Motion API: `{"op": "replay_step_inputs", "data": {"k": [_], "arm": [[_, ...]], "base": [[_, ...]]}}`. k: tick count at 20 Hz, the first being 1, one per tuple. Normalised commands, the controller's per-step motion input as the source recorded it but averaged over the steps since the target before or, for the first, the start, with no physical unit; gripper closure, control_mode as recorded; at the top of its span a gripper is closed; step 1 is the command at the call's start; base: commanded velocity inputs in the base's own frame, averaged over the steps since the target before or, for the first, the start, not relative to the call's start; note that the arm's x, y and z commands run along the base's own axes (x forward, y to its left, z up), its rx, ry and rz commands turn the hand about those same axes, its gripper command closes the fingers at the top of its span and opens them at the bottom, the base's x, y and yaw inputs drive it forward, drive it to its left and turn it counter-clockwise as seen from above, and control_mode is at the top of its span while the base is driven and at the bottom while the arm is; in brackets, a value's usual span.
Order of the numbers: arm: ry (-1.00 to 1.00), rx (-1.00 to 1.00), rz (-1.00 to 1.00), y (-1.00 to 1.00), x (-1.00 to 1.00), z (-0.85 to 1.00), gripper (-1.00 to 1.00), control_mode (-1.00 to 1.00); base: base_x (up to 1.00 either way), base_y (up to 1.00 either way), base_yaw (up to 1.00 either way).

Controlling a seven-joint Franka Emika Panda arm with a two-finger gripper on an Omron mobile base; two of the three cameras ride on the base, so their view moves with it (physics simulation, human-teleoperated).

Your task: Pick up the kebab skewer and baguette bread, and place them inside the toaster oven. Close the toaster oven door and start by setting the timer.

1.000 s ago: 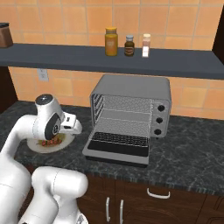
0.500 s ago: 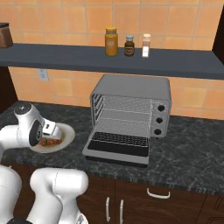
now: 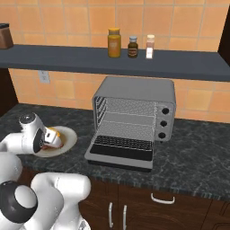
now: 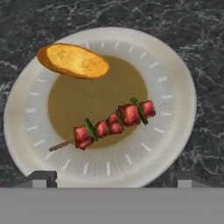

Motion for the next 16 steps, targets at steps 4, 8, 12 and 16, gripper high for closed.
{"op": "replay_step_inputs", "data": {"k": [4, 8, 12, 16], "arm": [[0.15, 0.00, -0.18, 0.16, 0.07, -0.28, -1.00, -1.00], [0.12, 0.00, -0.16, 0.02, 0.33, -0.31, -1.00, -1.00], [0.08, 0.00, -0.12, 0.02, 0.36, -0.21, -1.00, -1.00], [0.04, 0.00, -0.08, 0.11, 0.29, -0.23, -1.00, -1.00]], "base": [[0.00, 0.00, 0.00], [0.00, 0.00, 0.00], [0.00, 0.00, 0.00], [0.00, 0.00, 0.00]]}}
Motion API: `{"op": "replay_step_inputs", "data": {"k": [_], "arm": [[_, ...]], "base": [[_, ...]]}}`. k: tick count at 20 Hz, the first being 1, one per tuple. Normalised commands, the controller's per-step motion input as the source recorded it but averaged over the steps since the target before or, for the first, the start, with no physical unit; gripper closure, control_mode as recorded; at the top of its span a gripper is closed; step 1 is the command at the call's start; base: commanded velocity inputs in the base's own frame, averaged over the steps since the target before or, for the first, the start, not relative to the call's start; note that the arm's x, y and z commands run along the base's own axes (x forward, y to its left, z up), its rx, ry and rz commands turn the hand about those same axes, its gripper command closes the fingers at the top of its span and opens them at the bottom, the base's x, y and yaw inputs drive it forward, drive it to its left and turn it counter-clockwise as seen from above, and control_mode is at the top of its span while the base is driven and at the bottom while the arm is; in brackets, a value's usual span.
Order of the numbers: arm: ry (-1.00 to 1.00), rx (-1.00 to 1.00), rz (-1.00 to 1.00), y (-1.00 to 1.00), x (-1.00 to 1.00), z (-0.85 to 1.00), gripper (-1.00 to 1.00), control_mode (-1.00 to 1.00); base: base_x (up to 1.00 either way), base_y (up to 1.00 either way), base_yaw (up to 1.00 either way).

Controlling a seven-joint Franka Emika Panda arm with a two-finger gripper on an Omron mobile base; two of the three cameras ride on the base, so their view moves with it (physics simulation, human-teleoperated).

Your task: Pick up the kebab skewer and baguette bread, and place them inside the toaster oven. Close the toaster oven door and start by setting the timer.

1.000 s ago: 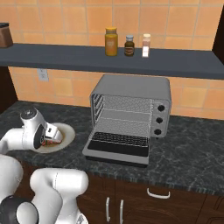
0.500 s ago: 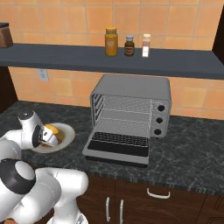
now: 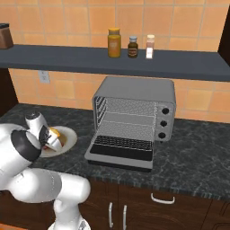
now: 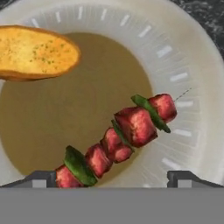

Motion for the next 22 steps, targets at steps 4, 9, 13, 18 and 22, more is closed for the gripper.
{"op": "replay_step_inputs", "data": {"k": [4, 9, 13, 18, 22], "arm": [[0.02, 0.00, -0.07, 0.22, 0.19, -0.39, -1.00, -1.00], [0.01, -0.01, -0.05, 0.13, 0.19, -0.32, -1.00, -1.00], [0.06, -0.03, -0.04, 0.00, -0.10, -0.60, 1.00, -1.00], [0.03, 0.00, 0.00, -0.26, -0.50, -0.20, 1.00, -1.00], [0.00, 0.00, 0.00, -0.70, -0.79, 0.36, 1.00, -1.00]], "base": [[0.00, 0.00, 0.00], [0.00, 0.00, 0.00], [0.00, 0.00, 0.00], [0.00, 0.00, 0.00], [0.00, 0.00, 0.00]]}}
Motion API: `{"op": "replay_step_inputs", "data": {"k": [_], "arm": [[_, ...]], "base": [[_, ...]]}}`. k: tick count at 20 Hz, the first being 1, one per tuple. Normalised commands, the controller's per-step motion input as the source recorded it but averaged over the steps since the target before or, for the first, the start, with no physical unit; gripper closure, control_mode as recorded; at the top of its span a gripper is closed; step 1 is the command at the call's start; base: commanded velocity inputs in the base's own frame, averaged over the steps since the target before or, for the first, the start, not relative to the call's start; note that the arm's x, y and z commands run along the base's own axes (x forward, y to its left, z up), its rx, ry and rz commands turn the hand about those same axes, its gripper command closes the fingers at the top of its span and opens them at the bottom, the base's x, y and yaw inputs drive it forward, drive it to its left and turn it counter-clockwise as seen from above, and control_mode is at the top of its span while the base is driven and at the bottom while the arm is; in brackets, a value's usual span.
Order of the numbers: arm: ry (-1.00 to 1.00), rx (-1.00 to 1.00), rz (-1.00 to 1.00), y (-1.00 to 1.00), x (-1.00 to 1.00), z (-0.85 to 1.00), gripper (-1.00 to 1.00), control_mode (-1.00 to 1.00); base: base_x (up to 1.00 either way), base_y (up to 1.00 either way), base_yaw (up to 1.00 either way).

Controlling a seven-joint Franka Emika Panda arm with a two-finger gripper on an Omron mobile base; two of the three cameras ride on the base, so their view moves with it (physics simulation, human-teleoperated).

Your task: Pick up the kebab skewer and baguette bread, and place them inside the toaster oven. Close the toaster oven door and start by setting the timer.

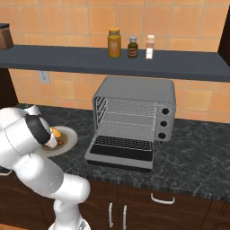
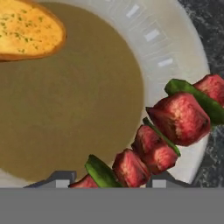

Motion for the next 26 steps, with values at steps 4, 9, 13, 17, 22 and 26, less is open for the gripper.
{"op": "replay_step_inputs", "data": {"k": [4, 9, 13, 17, 22, 26], "arm": [[-0.10, 0.07, 0.06, -1.00, -1.00, 0.95, 1.00, -1.00], [-0.11, 0.02, 0.14, -1.00, -0.72, 0.81, 1.00, -1.00], [-0.06, 0.00, 0.22, -1.00, -0.06, 0.42, 1.00, -1.00], [0.00, 0.00, 0.29, -1.00, 0.02, 0.47, 1.00, -1.00], [0.00, 0.00, 0.17, -0.96, 0.67, 0.21, 1.00, -1.00], [0.00, 0.00, 0.02, -0.59, 0.88, 0.46, 1.00, -1.00]], "base": [[0.00, 0.00, 0.00], [0.00, 0.00, 0.00], [0.00, 0.00, 0.00], [0.00, 0.00, 0.00], [0.00, 0.00, 0.00], [0.00, 0.00, 0.00]]}}
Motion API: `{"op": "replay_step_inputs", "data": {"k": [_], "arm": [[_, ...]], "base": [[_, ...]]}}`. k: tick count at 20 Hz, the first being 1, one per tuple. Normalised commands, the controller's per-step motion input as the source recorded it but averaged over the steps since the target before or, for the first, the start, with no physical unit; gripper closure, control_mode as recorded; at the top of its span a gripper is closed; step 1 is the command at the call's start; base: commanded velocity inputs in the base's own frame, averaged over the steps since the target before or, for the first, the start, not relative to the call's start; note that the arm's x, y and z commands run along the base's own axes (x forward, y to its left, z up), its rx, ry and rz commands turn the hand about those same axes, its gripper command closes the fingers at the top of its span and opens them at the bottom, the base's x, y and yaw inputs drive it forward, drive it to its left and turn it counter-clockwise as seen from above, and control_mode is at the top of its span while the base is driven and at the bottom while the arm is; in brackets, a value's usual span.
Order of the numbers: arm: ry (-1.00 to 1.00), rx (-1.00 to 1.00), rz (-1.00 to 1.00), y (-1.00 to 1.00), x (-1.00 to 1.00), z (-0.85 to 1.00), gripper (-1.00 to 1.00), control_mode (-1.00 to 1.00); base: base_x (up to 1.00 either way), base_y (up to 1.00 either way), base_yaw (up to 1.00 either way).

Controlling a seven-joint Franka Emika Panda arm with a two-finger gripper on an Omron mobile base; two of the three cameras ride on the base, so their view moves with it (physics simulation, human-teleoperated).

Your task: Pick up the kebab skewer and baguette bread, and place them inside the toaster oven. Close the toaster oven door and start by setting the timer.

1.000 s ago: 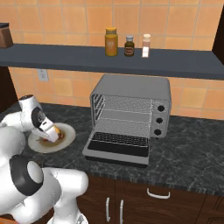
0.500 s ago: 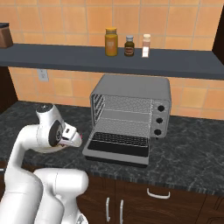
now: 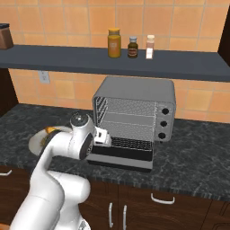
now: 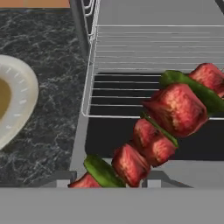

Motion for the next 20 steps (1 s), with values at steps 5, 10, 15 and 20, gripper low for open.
{"op": "replay_step_inputs", "data": {"k": [5, 10, 15, 20], "arm": [[0.00, 0.00, 0.00, -0.18, 0.70, 0.41, 1.00, -1.00], [0.03, 0.00, -0.01, 0.00, 0.39, 0.06, 1.00, -1.00], [0.06, 0.00, -0.01, -0.06, 0.09, -0.23, 1.00, -1.00], [0.03, 0.00, -0.01, 0.00, 0.23, -0.18, 1.00, -1.00]], "base": [[0.00, 0.00, 0.00], [0.00, 0.00, 0.00], [0.00, 0.00, 0.00], [0.00, 0.00, 0.00]]}}
